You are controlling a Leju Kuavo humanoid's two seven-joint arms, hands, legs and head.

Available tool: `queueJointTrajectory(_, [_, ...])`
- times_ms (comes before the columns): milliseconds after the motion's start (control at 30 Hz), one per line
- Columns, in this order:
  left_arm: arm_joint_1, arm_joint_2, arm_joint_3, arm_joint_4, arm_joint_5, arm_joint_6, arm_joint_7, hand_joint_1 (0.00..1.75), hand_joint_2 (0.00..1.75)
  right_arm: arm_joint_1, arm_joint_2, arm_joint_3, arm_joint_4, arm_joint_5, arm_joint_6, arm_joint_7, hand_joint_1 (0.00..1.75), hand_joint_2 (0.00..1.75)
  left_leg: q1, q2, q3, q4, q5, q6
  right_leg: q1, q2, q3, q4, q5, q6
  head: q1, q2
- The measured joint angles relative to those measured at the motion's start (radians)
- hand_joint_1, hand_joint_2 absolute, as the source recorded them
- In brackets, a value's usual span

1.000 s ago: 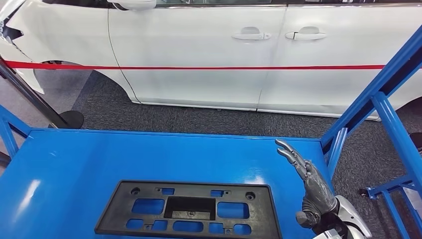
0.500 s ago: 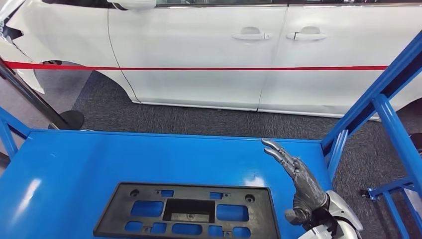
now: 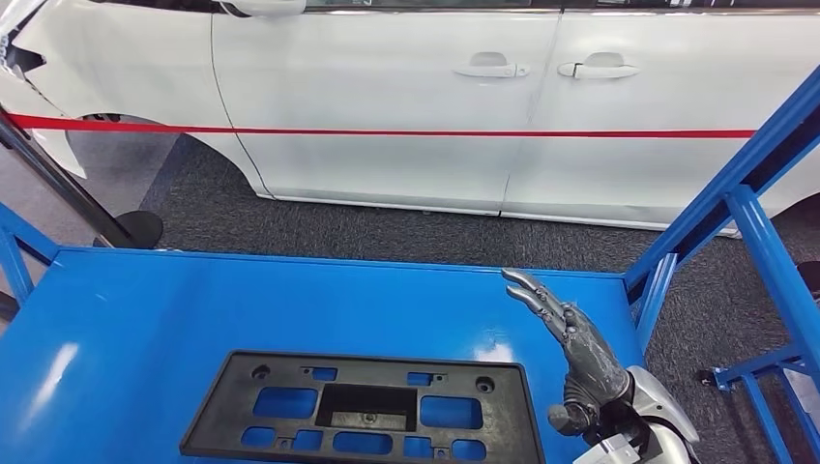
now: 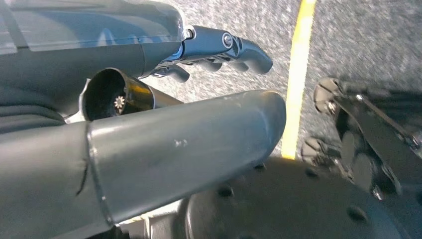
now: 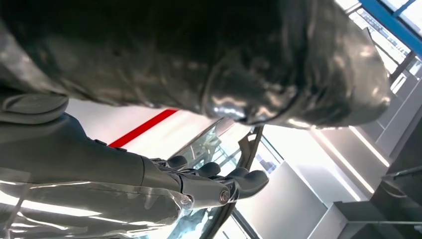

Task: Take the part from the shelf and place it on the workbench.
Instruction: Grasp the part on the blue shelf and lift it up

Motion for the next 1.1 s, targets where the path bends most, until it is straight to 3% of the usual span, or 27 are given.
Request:
queueJointTrajectory(100, [0.001, 0.000, 0.000, 0.000, 0.000, 0.000, 0.000, 0.00, 0.00, -0.001, 0.000, 0.000, 0.000, 0.000, 0.000, 0.000, 0.00, 0.00, 0.001, -0.001, 0.000, -0.005, 0.004, 0.009, 0.000, 0.000, 0.002, -0.005, 0.003, 0.011, 0.000, 0.000])
queueJointTrajectory(200, [0.001, 0.000, 0.000, 0.000, 0.000, 0.000, 0.000, 0.00, 0.00, -0.002, 0.000, 0.000, 0.000, 0.000, 0.000, 0.000, 0.00, 0.00, 0.002, -0.001, 0.001, -0.007, 0.006, 0.011, 0.000, 0.000, 0.003, -0.004, 0.002, 0.012, 0.000, 0.000])
queueJointTrajectory(267, [0.001, 0.003, 0.000, 0.000, -0.008, 0.000, 0.000, 0.00, 0.00, 0.008, -0.001, 0.001, 0.002, 0.016, -0.014, 0.007, 0.00, 0.00, 0.004, 0.001, -0.002, -0.010, 0.013, 0.020, -0.003, 0.001, -0.040, 0.096, -0.052, 0.019, 0.000, 0.000])
queueJointTrajectory(333, [0.000, 0.006, 0.000, 0.002, -0.017, 0.002, -0.001, 0.00, 0.00, 0.027, -0.002, 0.001, 0.006, 0.037, -0.037, 0.013, 0.00, 0.00, 0.004, 0.003, -0.010, -0.006, 0.021, 0.029, -0.005, 0.003, -0.065, 0.163, -0.077, 0.025, 0.001, 0.000])
queueJointTrajectory(433, [-0.001, 0.008, 0.000, 0.005, -0.018, 0.006, -0.006, 0.00, 0.00, 0.035, -0.006, 0.001, 0.007, 0.041, -0.048, 0.010, 0.00, 0.00, -0.001, 0.002, -0.019, 0.004, 0.022, 0.023, -0.001, 0.004, 0.003, 0.025, -0.014, 0.014, 0.001, 0.000])
queueJointTrajectory(500, [0.000, 0.008, 0.000, 0.006, -0.017, 0.008, -0.010, 0.00, 0.00, 0.036, -0.010, 0.001, 0.008, 0.038, -0.049, 0.009, 0.00, 0.00, -0.004, 0.002, -0.023, 0.005, 0.027, 0.012, 0.005, 0.005, 0.007, 0.005, -0.006, 0.005, 0.000, 0.000])
queueJointTrajectory(567, [0.001, 0.008, 0.000, 0.006, -0.017, 0.009, -0.012, 0.00, 0.00, 0.036, -0.013, 0.001, 0.008, 0.035, -0.050, 0.008, 0.00, 0.00, -0.003, 0.001, -0.028, 0.009, 0.026, 0.000, 0.001, 0.003, 0.001, 0.000, 0.006, -0.008, 0.000, 0.000])
queueJointTrajectory(600, [0.002, 0.008, 0.000, 0.007, -0.017, 0.009, -0.013, 0.00, 0.00, 0.036, -0.014, 0.001, 0.008, 0.034, -0.050, 0.008, 0.00, 0.00, -0.003, 0.001, -0.035, 0.025, 0.009, -0.006, -0.002, 0.001, -0.003, -0.004, 0.013, -0.016, 0.000, 0.000])
queueJointTrajectory(667, [0.002, 0.009, 0.000, 0.008, -0.016, 0.009, -0.013, 0.00, 0.00, 0.036, -0.015, 0.001, 0.008, 0.032, -0.050, 0.008, 0.00, 0.00, 0.001, 0.001, -0.068, 0.113, -0.064, -0.016, -0.005, -0.004, -0.015, -0.008, 0.028, -0.028, -0.002, 0.000])
queueJointTrajectory(733, [0.002, 0.009, 0.000, 0.008, -0.015, 0.009, -0.014, 0.00, 0.00, 0.037, -0.016, 0.001, 0.010, 0.031, -0.050, 0.008, 0.00, 0.00, 0.006, 0.002, -0.108, 0.237, -0.138, -0.025, -0.005, -0.007, -0.036, -0.004, 0.041, -0.032, -0.002, 0.000])
queueJointTrajectory(767, [0.002, 0.009, 0.000, 0.008, -0.014, 0.009, -0.014, 0.00, 0.00, 0.037, -0.016, 0.001, 0.011, 0.031, -0.050, 0.008, 0.00, 0.00, 0.007, 0.002, -0.113, 0.272, -0.152, -0.028, -0.005, -0.007, -0.047, -0.002, 0.047, -0.031, -0.002, 0.000])
queueJointTrajectory(800, [0.002, 0.009, 0.000, 0.008, -0.013, 0.009, -0.014, 0.00, 0.00, 0.037, -0.016, 0.001, 0.012, 0.030, -0.050, 0.008, 0.00, 0.00, 0.009, 0.002, -0.099, 0.268, -0.148, -0.030, -0.005, -0.008, -0.057, 0.001, 0.053, -0.028, -0.002, 0.000])
queueJointTrajectory(833, [0.002, 0.009, 0.000, 0.008, -0.012, 0.009, -0.014, 0.00, 0.00, 0.037, -0.016, 0.001, 0.014, 0.030, -0.051, 0.008, 0.00, 0.00, 0.010, 0.002, -0.063, 0.222, -0.127, -0.030, -0.006, -0.008, -0.066, 0.003, 0.058, -0.025, -0.002, 0.000])
queueJointTrajectory(900, [0.001, 0.009, 0.000, 0.008, -0.011, 0.010, -0.014, 0.00, 0.00, 0.038, -0.017, 0.001, 0.015, 0.031, -0.052, 0.008, 0.00, 0.00, 0.009, 0.002, 0.030, 0.078, -0.081, -0.025, -0.005, -0.008, -0.079, 0.009, 0.068, -0.017, -0.002, 0.000])
queueJointTrajectory(933, [0.000, 0.009, 0.000, 0.008, -0.010, 0.010, -0.015, 0.00, 0.00, 0.038, -0.018, 0.001, 0.016, 0.031, -0.053, 0.008, 0.00, 0.00, 0.007, 0.001, 0.062, 0.023, -0.068, -0.020, -0.004, -0.007, -0.083, 0.012, 0.073, -0.011, -0.002, 0.000])
queueJointTrajectory(967, [-0.001, 0.009, 0.000, 0.008, -0.010, 0.010, -0.015, 0.00, 0.00, 0.038, -0.019, 0.001, 0.016, 0.032, -0.054, 0.008, 0.00, 0.00, 0.005, 0.001, 0.076, -0.007, -0.061, -0.014, -0.003, -0.007, -0.086, 0.013, 0.078, -0.004, -0.001, 0.000])
queueJointTrajectory(1067, [0.002, 0.008, 0.000, 0.009, -0.009, 0.011, -0.015, 0.00, 0.00, 0.040, -0.021, 0.001, 0.019, 0.033, -0.055, 0.008, 0.00, 0.00, 0.002, 0.002, 0.067, -0.018, -0.041, 0.007, -0.006, -0.006, -0.090, 0.008, 0.092, 0.018, -0.001, 0.000])
queueJointTrajectory(1100, [0.002, 0.008, 0.000, 0.009, -0.007, 0.011, -0.015, 0.00, 0.00, 0.043, -0.023, 0.001, 0.020, 0.033, -0.055, 0.008, 0.00, 0.44, 0.003, 0.004, 0.062, -0.021, -0.031, 0.016, -0.007, -0.005, -0.095, 0.017, 0.079, 0.023, 0.000, 0.000])
